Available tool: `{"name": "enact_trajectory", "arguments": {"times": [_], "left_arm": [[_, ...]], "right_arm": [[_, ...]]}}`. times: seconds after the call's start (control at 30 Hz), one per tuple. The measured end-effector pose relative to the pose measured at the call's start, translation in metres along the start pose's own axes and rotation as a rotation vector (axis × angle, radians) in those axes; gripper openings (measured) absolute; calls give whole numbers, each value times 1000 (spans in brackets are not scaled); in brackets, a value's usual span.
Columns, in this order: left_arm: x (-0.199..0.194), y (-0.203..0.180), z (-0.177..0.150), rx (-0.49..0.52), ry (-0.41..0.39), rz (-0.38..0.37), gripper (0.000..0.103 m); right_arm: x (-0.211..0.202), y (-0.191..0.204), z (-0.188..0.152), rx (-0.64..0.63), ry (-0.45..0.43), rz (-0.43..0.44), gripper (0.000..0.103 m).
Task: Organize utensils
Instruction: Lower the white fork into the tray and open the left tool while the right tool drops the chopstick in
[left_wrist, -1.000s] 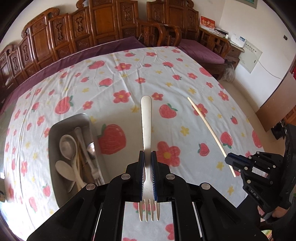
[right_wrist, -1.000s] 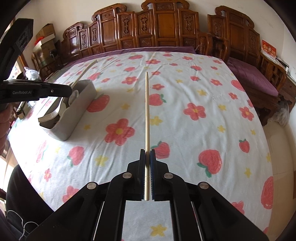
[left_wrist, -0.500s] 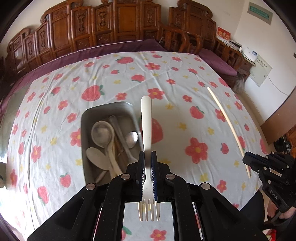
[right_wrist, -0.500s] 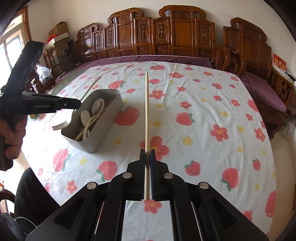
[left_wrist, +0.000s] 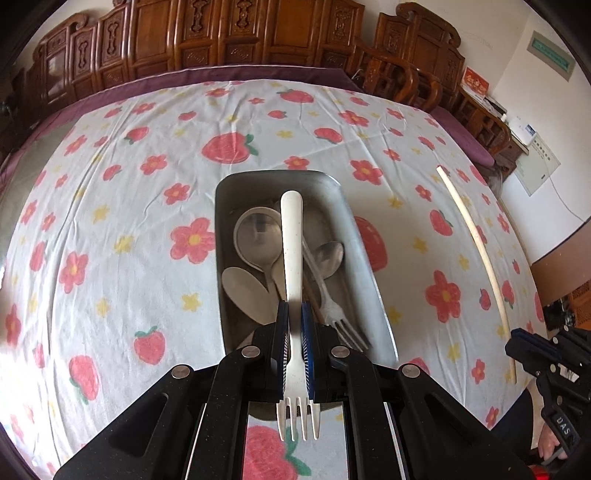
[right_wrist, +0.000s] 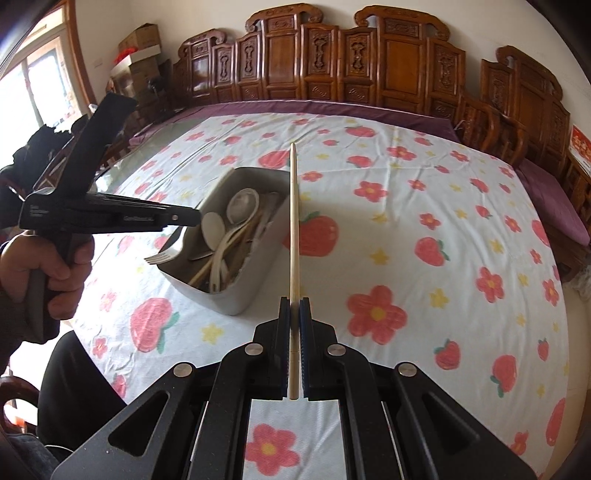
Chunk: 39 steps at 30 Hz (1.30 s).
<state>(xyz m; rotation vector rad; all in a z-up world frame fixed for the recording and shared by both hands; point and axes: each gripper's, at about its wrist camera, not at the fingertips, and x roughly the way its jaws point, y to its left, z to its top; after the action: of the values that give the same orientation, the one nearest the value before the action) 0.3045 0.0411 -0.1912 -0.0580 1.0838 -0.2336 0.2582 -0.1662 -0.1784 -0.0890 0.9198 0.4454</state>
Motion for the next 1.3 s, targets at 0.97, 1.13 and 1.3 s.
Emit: {"name": "enact_trajectory", "arguments": {"times": [0.97, 1.13, 1.3], "left_arm": [[-39, 49, -15, -21, -90, 26, 17], [-47, 59, -19, -28, -100, 40, 17], [-52, 64, -20, -30, -109, 46, 17]], "right_arm": [[74, 52, 52, 97, 80, 118, 6], [92, 54, 59, 147, 93, 120, 6], [105, 51, 63, 184, 89, 95, 6]]}}
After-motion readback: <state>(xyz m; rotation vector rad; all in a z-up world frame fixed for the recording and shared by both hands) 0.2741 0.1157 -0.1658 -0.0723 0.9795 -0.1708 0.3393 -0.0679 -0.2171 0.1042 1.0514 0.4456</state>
